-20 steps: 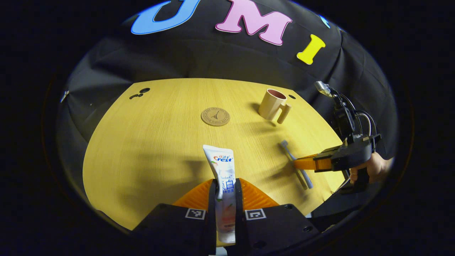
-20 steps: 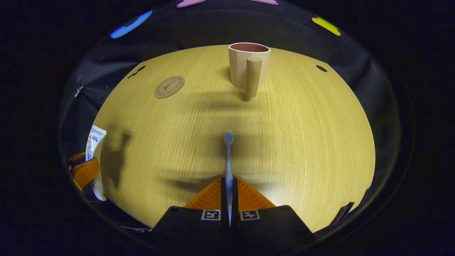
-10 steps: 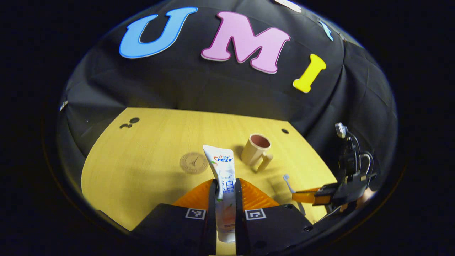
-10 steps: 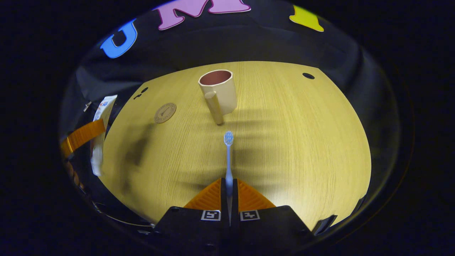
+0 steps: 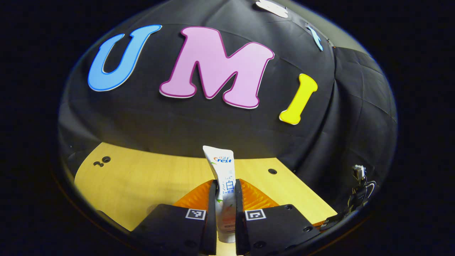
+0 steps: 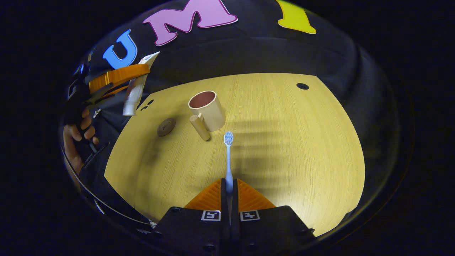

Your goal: Put the toothbrush and toothpaste on the desktop into the cup, then pick up the cup and place it on the coaster on the desktop.

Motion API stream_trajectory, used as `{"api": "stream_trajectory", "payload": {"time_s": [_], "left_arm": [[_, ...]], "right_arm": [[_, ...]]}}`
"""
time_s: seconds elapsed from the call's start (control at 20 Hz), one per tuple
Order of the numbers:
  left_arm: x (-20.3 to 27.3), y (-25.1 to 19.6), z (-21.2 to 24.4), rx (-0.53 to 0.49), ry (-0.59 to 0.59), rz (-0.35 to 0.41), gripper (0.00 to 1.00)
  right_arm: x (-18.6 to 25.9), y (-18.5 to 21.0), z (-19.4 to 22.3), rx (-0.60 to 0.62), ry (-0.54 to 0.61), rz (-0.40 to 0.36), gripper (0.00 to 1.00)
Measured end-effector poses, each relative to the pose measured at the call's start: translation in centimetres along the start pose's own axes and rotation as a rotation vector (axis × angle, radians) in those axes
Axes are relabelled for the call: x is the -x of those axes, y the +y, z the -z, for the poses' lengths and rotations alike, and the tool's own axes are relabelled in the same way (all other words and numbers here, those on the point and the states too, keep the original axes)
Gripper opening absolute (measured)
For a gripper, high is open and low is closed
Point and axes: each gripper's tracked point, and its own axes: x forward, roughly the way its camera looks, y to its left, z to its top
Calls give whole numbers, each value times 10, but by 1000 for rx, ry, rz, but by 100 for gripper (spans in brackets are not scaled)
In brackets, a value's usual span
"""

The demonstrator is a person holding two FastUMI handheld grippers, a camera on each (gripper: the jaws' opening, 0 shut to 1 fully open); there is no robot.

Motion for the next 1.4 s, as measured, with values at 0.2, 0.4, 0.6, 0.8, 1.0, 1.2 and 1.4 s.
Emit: {"api": "stream_trajectory", "payload": {"time_s": [0.2,0.4,0.6,0.8,1.0,1.2,1.4], "left_arm": [[-46,-10,0,-7,-52,50,25],[-87,-16,18,1,-67,103,25],[-114,-12,40,8,-83,134,25],[-125,-8,63,-41,-92,150,25],[-128,-2,79,-73,-104,145,28],[-121,-4,86,-68,-129,152,37],[-91,-4,74,-57,-170,148,77]], "right_arm": [[-3,-9,3,-25,6,-16,5],[-9,-14,-1,-63,-18,-31,5],[-21,-13,0,-82,-29,-67,5],[-29,-9,-19,-97,-112,-99,5],[-44,-3,-43,-94,-203,-150,5],[-58,-7,-58,-89,-266,-147,5],[-62,-3,-85,-110,-329,-167,5]]}}
